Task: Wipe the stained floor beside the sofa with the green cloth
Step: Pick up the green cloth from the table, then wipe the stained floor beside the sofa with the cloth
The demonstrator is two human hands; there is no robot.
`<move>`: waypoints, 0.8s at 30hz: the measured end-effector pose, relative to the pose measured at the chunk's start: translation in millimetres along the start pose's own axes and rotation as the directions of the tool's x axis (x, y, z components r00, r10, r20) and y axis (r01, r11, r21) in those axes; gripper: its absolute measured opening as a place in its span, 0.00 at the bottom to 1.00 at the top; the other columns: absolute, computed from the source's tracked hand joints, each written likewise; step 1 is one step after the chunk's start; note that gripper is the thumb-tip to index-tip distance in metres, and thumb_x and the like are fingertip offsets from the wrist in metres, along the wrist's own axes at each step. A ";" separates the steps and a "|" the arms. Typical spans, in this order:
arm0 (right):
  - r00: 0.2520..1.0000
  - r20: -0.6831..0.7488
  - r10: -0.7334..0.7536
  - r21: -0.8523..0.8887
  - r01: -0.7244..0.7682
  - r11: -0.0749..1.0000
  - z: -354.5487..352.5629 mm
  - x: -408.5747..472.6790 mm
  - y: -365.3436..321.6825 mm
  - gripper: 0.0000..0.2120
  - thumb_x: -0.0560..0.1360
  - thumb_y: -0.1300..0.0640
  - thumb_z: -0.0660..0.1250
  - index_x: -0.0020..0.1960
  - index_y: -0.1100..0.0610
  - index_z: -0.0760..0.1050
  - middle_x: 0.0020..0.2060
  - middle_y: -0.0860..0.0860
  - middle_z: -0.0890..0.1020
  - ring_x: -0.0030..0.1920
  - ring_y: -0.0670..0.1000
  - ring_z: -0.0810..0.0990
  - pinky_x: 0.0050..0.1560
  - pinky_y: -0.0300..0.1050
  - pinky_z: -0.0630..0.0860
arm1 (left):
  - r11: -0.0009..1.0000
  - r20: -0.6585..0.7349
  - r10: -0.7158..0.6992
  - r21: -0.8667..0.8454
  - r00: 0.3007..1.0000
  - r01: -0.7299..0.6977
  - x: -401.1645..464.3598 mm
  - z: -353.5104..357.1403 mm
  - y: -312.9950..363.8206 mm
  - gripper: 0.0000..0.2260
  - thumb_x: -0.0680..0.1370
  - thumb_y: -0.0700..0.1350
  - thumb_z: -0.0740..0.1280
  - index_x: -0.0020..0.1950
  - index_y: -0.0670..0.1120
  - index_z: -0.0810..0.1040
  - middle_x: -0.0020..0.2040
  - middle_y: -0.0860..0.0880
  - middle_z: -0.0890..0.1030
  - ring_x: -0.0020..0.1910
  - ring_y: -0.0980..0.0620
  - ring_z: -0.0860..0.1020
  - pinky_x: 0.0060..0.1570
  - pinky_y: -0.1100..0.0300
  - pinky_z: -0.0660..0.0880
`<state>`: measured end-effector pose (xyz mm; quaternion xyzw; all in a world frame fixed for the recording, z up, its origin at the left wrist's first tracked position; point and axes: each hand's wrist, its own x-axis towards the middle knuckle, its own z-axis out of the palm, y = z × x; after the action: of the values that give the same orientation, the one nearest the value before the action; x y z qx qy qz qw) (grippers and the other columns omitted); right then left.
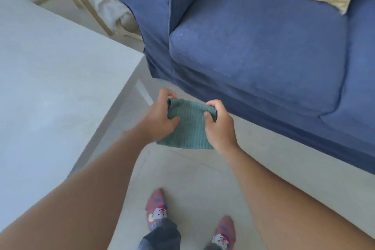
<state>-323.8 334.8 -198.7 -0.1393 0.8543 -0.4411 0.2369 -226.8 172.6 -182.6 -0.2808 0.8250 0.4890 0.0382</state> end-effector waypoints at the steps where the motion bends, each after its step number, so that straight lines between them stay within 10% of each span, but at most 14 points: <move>1: 0.999 -0.013 0.036 -0.011 -0.036 0.999 -7.4 -4.1 21.0 0.10 0.80 0.61 0.61 0.50 0.45 0.71 0.38 0.46 0.78 0.32 0.40 0.76 0.28 0.33 0.69 | 1.000 0.052 -0.022 0.018 0.998 0.021 4.6 19.8 -4.2 0.20 0.75 0.38 0.69 0.59 0.51 0.62 0.43 0.50 0.73 0.39 0.57 0.74 0.33 0.56 0.68; 14: 0.903 -0.294 0.312 0.053 -0.311 0.949 15.1 3.6 393.2 0.08 0.80 0.64 0.63 0.53 0.54 0.77 0.43 0.52 0.81 0.36 0.43 0.76 0.30 0.29 0.71 | 0.923 0.524 0.094 0.273 0.847 -0.271 109.0 353.4 -160.4 0.19 0.76 0.35 0.64 0.58 0.51 0.58 0.45 0.46 0.74 0.42 0.47 0.76 0.36 0.52 0.74; 21: 0.939 -0.294 0.180 -0.004 -0.189 0.982 6.2 35.7 469.0 0.12 0.77 0.66 0.68 0.45 0.48 0.79 0.37 0.49 0.82 0.31 0.41 0.76 0.30 0.31 0.71 | 0.893 0.463 0.203 0.274 0.863 -0.357 134.9 397.9 -207.6 0.19 0.75 0.38 0.66 0.57 0.54 0.61 0.51 0.52 0.71 0.44 0.53 0.76 0.39 0.53 0.78; 24: 0.922 -0.361 0.144 -0.154 -0.211 0.965 8.0 36.1 472.4 0.12 0.77 0.62 0.68 0.53 0.46 0.80 0.48 0.49 0.78 0.43 0.49 0.79 0.37 0.32 0.72 | 0.778 0.536 0.233 0.398 0.812 -0.486 128.9 373.9 -221.6 0.21 0.76 0.46 0.67 0.65 0.54 0.61 0.60 0.51 0.68 0.49 0.49 0.77 0.48 0.48 0.79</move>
<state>-363.9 583.4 -600.1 -0.0032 0.9298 -0.3520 0.1077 -303.1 346.7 -594.1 0.0312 0.9309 0.2986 0.2083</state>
